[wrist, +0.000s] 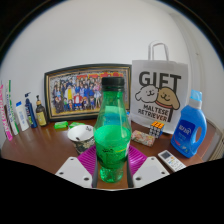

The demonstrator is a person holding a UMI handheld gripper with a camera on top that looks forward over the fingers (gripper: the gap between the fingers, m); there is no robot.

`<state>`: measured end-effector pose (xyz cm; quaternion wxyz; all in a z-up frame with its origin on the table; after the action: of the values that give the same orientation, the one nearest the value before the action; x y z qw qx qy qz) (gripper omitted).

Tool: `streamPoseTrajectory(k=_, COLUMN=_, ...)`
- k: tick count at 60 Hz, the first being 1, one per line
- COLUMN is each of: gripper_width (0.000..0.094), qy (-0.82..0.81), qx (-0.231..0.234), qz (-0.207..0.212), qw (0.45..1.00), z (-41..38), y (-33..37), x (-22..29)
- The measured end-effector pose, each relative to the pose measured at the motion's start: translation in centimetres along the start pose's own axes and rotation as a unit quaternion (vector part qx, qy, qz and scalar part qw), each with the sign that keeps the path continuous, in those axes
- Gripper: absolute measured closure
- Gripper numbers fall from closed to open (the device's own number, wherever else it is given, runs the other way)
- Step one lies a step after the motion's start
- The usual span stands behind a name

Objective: Pour water

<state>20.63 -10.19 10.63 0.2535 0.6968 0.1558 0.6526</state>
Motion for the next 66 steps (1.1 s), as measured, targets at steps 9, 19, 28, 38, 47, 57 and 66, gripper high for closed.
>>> streamPoseTrajectory(k=9, gripper_width=0.0565, qy=0.022, qx=-0.013, qz=-0.005, qw=1.0, z=0.2, y=0.4, x=0.3)
streamPoseTrajectory(k=19, gripper_width=0.0565, qy=0.093, qx=-0.068, qz=0.001, qw=0.993, z=1.9, y=1.5, x=3.6)
streamPoseTrajectory(k=28, gripper_width=0.0567, qy=0.219, qx=-0.157, qz=0.008, qw=0.963, z=4.1, y=1.7, x=8.3)
streamPoseTrajectory(k=38, gripper_width=0.0568, qy=0.399, qx=-0.256, qz=0.012, qw=0.88, z=5.5, y=0.6, x=12.7)
streamPoseTrajectory(k=47, gripper_width=0.0571, qy=0.539, qx=-0.315, qz=0.011, qw=0.781, z=5.5, y=-1.1, x=14.6)
streamPoseTrajectory(k=57, gripper_width=0.0565, qy=0.673, qx=-0.352, qz=0.005, qw=0.651, z=4.7, y=-3.4, x=14.4)
streamPoseTrajectory(k=66, gripper_width=0.0565, qy=0.741, qx=-0.371, qz=-0.002, qw=0.559, z=4.2, y=-4.8, x=14.0)
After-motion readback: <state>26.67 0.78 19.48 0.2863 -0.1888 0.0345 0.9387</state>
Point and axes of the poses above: the point between the fingertips, and its own axes, seen from behind it with the camera up: z to the right, x up, y backward, against the way the camera looks, the point moved 7 cm from there along y, backward, against the way the camera looks, and after that the axes turned 13 degrees about -z, right-handed, at the moved point
